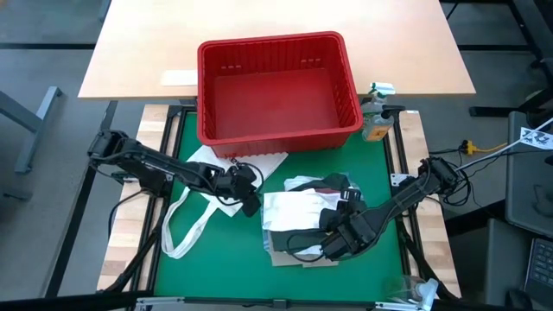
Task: Fold Laundry from Bin
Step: Fold the white underwear
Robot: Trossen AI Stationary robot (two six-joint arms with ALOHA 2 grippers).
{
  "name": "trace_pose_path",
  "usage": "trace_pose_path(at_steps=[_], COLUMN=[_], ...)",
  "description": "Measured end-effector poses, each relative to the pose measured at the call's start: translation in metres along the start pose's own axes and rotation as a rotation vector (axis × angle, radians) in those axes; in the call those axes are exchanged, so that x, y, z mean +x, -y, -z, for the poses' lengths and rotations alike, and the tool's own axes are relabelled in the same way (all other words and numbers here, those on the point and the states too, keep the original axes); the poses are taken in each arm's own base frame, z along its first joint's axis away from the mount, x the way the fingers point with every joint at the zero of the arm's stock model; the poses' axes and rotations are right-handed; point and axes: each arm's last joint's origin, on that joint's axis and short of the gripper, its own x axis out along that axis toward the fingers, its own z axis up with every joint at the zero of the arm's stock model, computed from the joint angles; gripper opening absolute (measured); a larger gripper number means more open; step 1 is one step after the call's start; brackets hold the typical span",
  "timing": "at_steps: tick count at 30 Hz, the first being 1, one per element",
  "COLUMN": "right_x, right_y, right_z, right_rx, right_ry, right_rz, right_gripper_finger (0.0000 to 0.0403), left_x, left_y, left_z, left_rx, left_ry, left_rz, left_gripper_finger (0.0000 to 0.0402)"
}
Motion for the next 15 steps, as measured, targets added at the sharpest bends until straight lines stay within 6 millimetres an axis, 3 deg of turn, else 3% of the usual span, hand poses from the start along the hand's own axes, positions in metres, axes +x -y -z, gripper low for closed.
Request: trace_pose_path(at_steps=[6,15], right_x=[0.000,0.000], right_y=[0.000,0.000], right_z=[0.000,0.000], right_rx=[0.000,-0.004], right_ry=[-0.001,-0.001], right_rz=[0.001,0.001], right_gripper_finger=[0.0154,0.0154], left_x=[0.011,0.014], left_y=[-0.003,-0.002], left_z=[-0.003,-0.004], left_rx=[-0.065,-0.075], left_ry=[-0.026,-0.029], left_rz=[0.022,0.049], left_gripper_finger=[0.0170,0.0172])
